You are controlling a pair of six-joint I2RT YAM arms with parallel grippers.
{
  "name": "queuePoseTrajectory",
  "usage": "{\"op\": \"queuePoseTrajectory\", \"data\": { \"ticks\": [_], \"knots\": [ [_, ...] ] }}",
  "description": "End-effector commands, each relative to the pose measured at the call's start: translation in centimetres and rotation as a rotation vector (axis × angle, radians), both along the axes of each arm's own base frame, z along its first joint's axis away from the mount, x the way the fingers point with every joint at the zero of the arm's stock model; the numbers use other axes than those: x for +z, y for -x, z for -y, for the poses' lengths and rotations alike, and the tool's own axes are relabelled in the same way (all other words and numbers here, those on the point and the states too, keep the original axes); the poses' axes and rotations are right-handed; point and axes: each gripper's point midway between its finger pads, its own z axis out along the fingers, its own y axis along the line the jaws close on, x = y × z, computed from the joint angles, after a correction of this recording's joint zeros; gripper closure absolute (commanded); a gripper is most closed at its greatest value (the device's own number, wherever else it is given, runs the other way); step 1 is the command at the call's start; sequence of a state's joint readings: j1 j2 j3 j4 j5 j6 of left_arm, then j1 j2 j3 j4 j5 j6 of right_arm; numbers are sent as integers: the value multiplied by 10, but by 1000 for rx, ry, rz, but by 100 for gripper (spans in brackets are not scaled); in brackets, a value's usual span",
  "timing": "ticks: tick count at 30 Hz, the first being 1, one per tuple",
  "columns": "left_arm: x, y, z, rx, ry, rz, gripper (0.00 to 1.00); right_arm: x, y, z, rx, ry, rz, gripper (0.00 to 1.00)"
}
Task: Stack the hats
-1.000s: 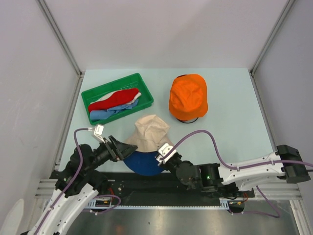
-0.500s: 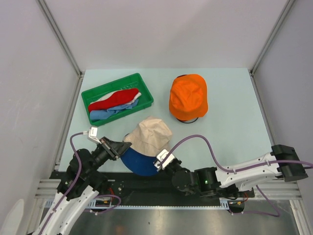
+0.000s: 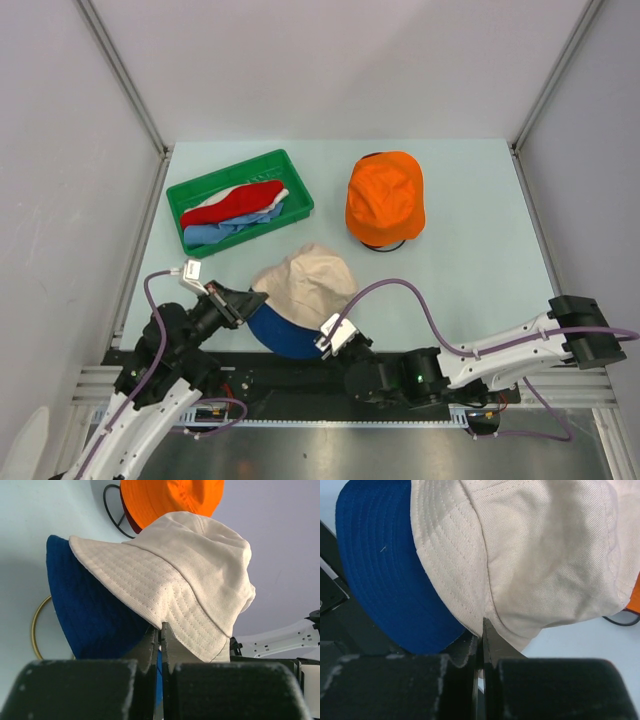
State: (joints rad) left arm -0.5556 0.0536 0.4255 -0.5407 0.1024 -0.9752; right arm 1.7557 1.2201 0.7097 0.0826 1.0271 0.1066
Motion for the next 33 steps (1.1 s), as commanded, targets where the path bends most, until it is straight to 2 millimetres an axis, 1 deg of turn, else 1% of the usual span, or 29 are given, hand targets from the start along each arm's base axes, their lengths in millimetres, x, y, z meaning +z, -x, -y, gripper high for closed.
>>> {"op": "queuePoseTrajectory", "data": {
  "ticks": [1,2,4,7,8,10,11,13,14,15,16,17,18,19,20,21,23,24,25,26,28,29,31,32,33],
  "knots": [
    [-13,-11,-25,138,-105,-27,100,-6,11,4,-9,-14,-58,95],
    [-12,-10,-27,142,-104,-24,100,-7,13,3,-7,-13,-62,95],
    [-16,-9,-29,148,-121,-35,100,-12,16,2,-3,0,-64,95],
    [-21,-7,-33,159,-144,-48,100,-13,20,-1,4,0,-75,91],
    [-22,-7,-35,163,-151,-51,100,-13,22,-3,8,-2,-78,85],
    [-23,-7,-33,149,-155,-43,100,-7,24,-4,17,-7,-86,59],
    [-23,-6,-32,139,-158,-41,100,-3,26,-4,20,-21,-97,43],
    [-24,-7,-29,122,-170,-46,100,6,30,-2,39,-19,-99,28],
    [-23,-7,-28,112,-183,-39,100,13,32,0,55,-33,-109,19],
    [-25,-7,-25,96,-195,-48,100,14,33,4,55,-25,-117,17],
    [-24,-7,-24,88,-202,-47,100,18,38,6,72,-31,-126,14],
    [-23,-7,-24,78,-218,-37,100,29,40,9,83,-60,-140,13],
    [-19,-7,-24,75,-223,-28,100,31,42,13,91,-57,-148,13],
    [-19,-7,-24,72,-235,-31,100,35,45,16,103,-69,-160,13],
    [-19,-7,-25,68,-255,-25,100,49,46,20,111,-113,-178,13],
    [-16,-6,-27,68,-262,-18,100,55,47,22,123,-130,-182,13],
    [-16,-6,-26,59,-279,-21,100,70,49,26,159,-175,-192,13],
    [-15,-7,-26,59,-279,-17,100,86,48,28,169,-237,-203,13],
    [-14,-4,-22,35,-272,-17,100,91,47,29,175,-244,-188,13],
    [-12,-5,-21,32,-266,-7,100,99,45,30,169,-279,-189,13],
    [-10,-6,-20,26,-268,8,100,107,38,33,141,-299,-161,12],
    [-7,-9,-19,29,-266,21,100,110,28,34,106,-315,-157,12],
    [-9,-14,-17,23,-286,28,100,112,19,32,96,-333,-178,11],
    [-14,-19,-14,22,-302,15,100,112,1,34,52,-350,-186,11],
    [-18,-22,-13,17,-313,5,100,109,3,27,96,-351,-218,11]
  ]
}}
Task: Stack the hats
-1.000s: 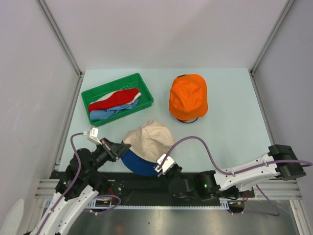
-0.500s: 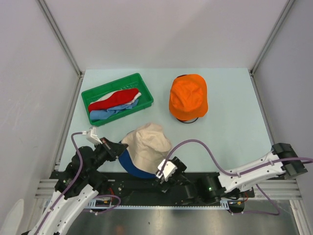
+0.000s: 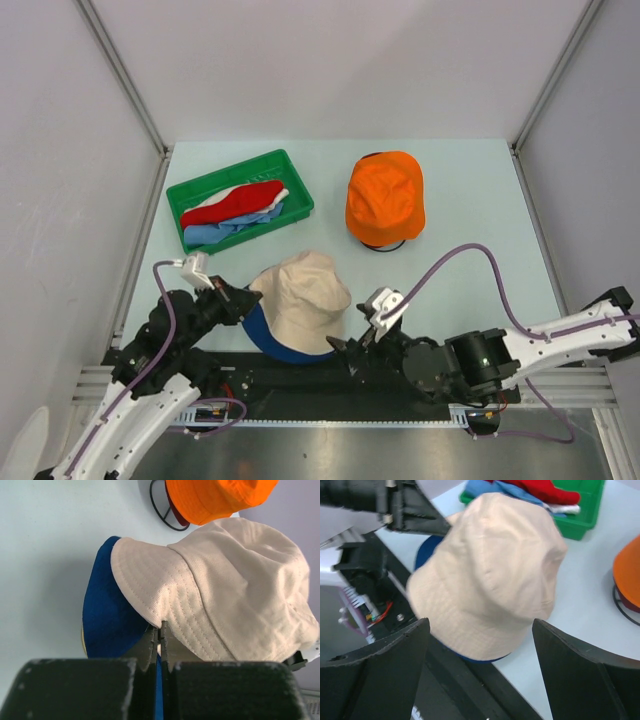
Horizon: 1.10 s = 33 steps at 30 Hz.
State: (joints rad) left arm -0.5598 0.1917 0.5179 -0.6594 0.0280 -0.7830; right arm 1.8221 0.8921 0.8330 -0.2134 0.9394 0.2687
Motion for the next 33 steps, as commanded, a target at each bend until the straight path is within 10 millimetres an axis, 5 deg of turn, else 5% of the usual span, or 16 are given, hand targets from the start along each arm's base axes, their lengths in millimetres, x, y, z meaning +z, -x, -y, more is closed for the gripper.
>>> {"op": "queuePoseTrajectory", "data": {
  "ticks": [1,12,19,22,23,24,26,30,33],
  "knots": [
    [-1,-17,4,-12,-73,23,100,18,-25,-11,-7,-95,-62,12],
    [19,-65,41,-73,-57,167,100,-15,-50,-32,-62,-59,-115,12],
    [73,-109,64,-94,-72,328,100,-14,-66,-26,-149,-62,-96,12],
    [78,-118,54,-53,-131,286,75,-12,-71,-21,-195,-62,-95,11],
    [80,-118,49,-36,-144,283,45,-11,-73,-20,-213,-61,-91,11],
    [78,-118,38,-3,-171,265,27,-11,-74,-19,-218,-63,-92,12],
    [96,-111,22,52,-174,303,7,-12,-74,-20,-220,-58,-91,12],
    [113,-91,-10,139,-204,316,3,-9,-73,-21,-210,-63,-91,11],
    [116,-68,-8,89,-149,316,9,-3,-73,-21,-212,-70,-88,11]
  ]
}}
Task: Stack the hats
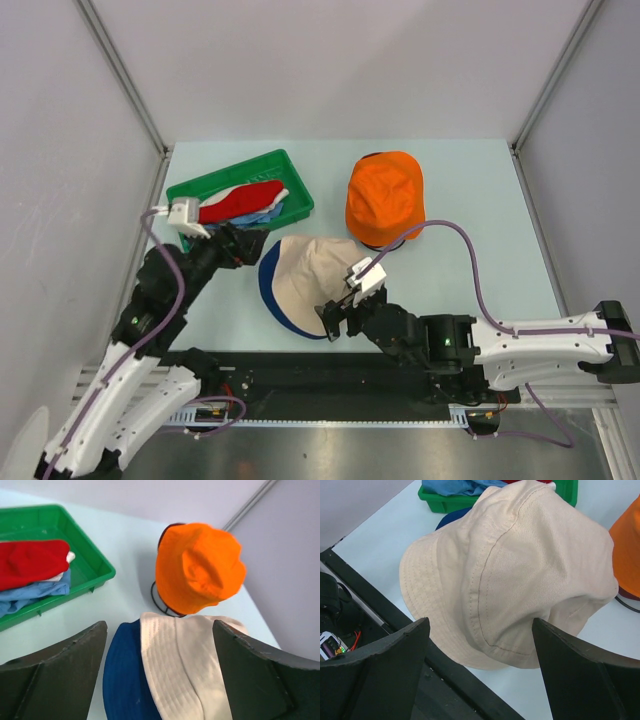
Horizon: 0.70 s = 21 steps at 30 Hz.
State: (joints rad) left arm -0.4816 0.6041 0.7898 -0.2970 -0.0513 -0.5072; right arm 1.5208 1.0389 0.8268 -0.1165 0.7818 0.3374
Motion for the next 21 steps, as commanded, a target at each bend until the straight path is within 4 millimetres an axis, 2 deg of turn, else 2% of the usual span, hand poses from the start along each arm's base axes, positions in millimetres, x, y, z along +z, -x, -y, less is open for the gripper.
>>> {"op": "queuePoseTrajectory", "data": {
  "ticks": [1,3,4,5,6,11,16,18,19,21],
  "knots": [
    [-10,32,1,-82,9,-52,13,32,-7,1,-57,-83,10,11],
    [-19,46,15,-168,89,-93,15,36,-7,3,-60,-87,16,11],
    [-38,57,31,-267,114,-151,18,41,-7,4,-63,-99,19,11],
    [-37,61,38,-298,178,-163,19,44,-7,5,-63,-102,23,11],
    [-50,66,42,-320,201,-192,20,46,-8,7,-66,-107,26,11],
    [-64,76,39,-304,258,-253,22,59,-8,15,-69,-137,34,11],
    [-73,81,42,-327,284,-281,22,60,-10,20,-85,-139,40,11],
    [-77,84,46,-350,305,-301,24,59,-10,20,-89,-133,41,11],
    [-77,85,47,-358,315,-297,29,59,-10,20,-89,-129,41,11],
    [-76,85,49,-366,342,-289,33,57,-11,19,-91,-121,40,11]
  ]
}}
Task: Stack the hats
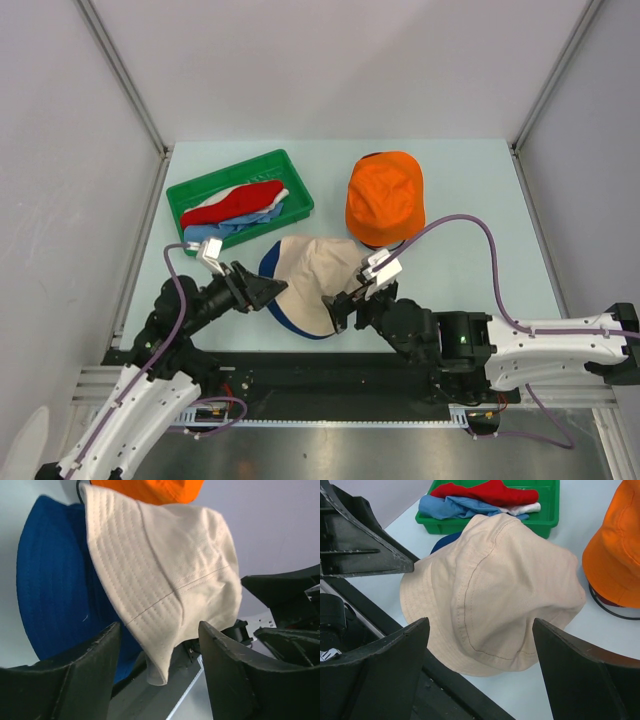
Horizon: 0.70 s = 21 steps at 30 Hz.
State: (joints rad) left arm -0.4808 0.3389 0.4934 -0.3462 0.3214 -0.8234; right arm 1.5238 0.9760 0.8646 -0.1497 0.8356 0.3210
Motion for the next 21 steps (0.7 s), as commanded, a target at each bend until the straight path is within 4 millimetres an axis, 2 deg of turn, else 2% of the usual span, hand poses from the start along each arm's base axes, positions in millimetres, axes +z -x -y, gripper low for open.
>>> {"op": "queuePoseTrajectory", "data": {
  "ticks": [1,5,6,8,9,10,12,16,20,21],
  "knots": [
    [2,6,9,-41,86,-22,37,27,-5,2,-45,-69,12,11],
    [-5,5,12,-54,88,-43,44,31,-6,1,-45,-67,18,11],
    [-10,5,12,-55,92,-49,56,32,-5,0,-40,-66,20,11],
    [-5,2,11,-39,116,-33,75,33,-7,0,-40,-65,24,11],
    [-5,-4,7,4,105,-23,90,34,-8,-1,-37,-63,25,11],
    [-8,-6,3,32,85,-30,95,35,-8,-2,-35,-62,27,11],
    [-7,-12,-4,74,48,-18,100,37,-10,-3,-37,-62,29,11],
    [-20,-24,-9,124,-16,-38,100,38,-19,-9,-31,-59,35,10],
    [-23,-32,-8,135,-35,-38,100,37,-33,-20,0,-60,31,10],
    [-23,-35,-9,141,-43,-33,100,35,-45,-18,-19,-56,28,10]
  ]
}}
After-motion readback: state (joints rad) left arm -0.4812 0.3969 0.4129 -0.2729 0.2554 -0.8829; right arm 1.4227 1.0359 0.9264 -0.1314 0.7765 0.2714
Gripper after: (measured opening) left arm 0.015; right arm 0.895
